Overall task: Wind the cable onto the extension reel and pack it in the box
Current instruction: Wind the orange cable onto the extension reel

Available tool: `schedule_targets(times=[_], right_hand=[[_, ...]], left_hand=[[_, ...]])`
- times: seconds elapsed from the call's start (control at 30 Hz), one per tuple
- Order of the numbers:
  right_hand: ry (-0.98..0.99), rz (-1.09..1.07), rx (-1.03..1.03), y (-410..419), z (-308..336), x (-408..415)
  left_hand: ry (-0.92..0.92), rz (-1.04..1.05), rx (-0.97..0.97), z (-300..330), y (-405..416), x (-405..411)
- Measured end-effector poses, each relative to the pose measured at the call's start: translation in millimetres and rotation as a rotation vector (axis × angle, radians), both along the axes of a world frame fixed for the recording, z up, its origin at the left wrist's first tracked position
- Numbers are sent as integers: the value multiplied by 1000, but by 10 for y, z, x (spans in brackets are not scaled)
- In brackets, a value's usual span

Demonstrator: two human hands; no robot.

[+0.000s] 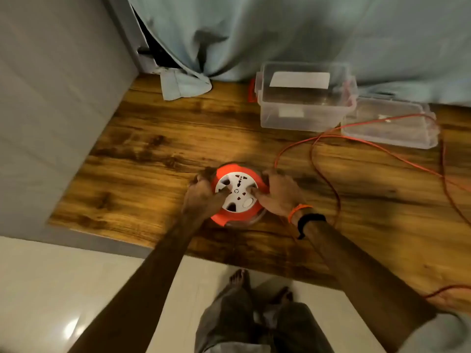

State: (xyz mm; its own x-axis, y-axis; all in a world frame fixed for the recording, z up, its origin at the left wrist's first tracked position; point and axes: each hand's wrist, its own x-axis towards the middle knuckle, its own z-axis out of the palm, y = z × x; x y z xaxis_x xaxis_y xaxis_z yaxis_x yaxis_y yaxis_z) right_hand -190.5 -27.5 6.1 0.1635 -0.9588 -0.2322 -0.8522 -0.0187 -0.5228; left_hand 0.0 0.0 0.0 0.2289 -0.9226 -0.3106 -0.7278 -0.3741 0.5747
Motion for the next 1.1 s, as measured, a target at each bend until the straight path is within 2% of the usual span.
schedule_targets(times=[0.13, 0.27, 0.43, 0.57, 0.7, 0.83, 0.93, 1.03, 1.1], right_hand=[[-82, -103, 49, -74, -25, -30], [-226, -189, 142, -180, -94, -148], [-562, -332, 178, -412, 3, -373], [-818, -319, 122, -602, 268, -621], [-1031, -333, 20, -779, 419, -757], [-1083, -249, -84, -942, 521, -861], [-1001, -144, -165, -1074, 567, -970], [-949, -64, -232, -1184, 589, -1050], [-937, -15, -244, -1234, 590, -1088]], left_hand=[[98, 98, 44, 52, -44, -26], [165, 113, -7, 46, -114, -57], [275, 110, -104, 154, -390, -175], [589, 213, -150, 286, -717, -346], [863, 204, 13, 470, -973, -499], [1284, 111, 172, 572, -1174, -653], [1458, -46, 236, 545, -1219, -773], [1618, -278, 432, 483, -1243, -801], [1678, -393, 496, 413, -1279, -830]])
